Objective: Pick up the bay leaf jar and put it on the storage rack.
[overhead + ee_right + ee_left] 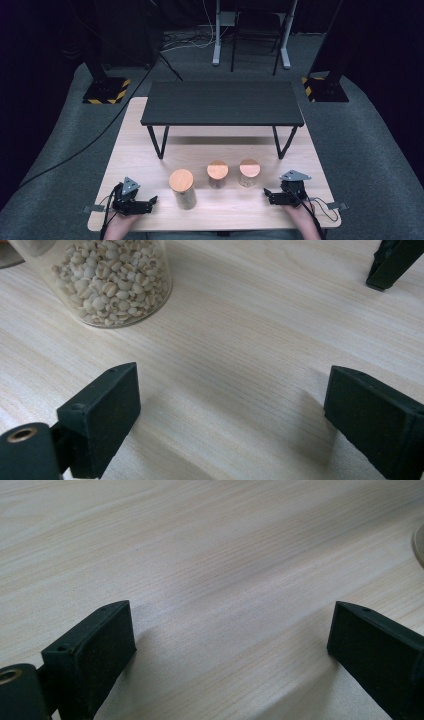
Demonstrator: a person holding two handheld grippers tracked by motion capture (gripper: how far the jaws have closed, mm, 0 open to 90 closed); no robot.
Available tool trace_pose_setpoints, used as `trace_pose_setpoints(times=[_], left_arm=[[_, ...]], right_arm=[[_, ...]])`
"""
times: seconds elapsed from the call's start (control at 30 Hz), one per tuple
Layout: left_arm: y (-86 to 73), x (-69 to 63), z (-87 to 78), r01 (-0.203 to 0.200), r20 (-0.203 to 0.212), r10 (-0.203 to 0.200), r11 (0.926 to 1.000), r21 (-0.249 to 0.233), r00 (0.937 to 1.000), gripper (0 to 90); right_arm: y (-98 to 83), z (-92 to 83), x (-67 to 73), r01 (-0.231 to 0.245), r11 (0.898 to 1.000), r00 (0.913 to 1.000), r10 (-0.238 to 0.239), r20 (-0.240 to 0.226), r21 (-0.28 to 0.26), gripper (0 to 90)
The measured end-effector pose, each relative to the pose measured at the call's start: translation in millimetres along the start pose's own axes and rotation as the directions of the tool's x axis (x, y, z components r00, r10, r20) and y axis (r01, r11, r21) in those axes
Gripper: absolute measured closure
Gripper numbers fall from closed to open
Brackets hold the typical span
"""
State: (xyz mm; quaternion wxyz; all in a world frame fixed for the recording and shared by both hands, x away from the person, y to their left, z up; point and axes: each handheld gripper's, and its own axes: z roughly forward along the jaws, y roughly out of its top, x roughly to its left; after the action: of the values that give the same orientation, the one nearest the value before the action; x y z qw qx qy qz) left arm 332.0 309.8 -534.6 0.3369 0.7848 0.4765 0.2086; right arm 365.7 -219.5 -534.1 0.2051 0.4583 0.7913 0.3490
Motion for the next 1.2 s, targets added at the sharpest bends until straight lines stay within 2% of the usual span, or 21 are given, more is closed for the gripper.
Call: trace_pose_setpoints(times=[0.73, 0.93, 1.2], left_arm=[[-1.0, 1.0, -1.3, 0.003, 0.000, -0.003, 1.0000, 0.000, 1.0000, 4.6], [-2.7, 3.2, -3.4, 0.018, 0.016, -0.017, 0.9998, -0.011, 0.9997, 5.1], [-0.8, 3.5, -9.9, 0.024, 0.012, -0.024, 0.9990, -0.037, 0.9996, 5.7]], right_arm=[[0.0, 0.0, 0.3, -0.003, 1.000, 1.0000, 0.003, 0.004, 0.001, 6.8], [-0.1, -0.1, 0.3, -0.003, 1.000, 1.0000, 0.003, 0.005, 0.002, 6.8], [-0.1, 0.0, 0.4, -0.003, 1.000, 1.0000, 0.003, 0.005, 0.002, 6.7]])
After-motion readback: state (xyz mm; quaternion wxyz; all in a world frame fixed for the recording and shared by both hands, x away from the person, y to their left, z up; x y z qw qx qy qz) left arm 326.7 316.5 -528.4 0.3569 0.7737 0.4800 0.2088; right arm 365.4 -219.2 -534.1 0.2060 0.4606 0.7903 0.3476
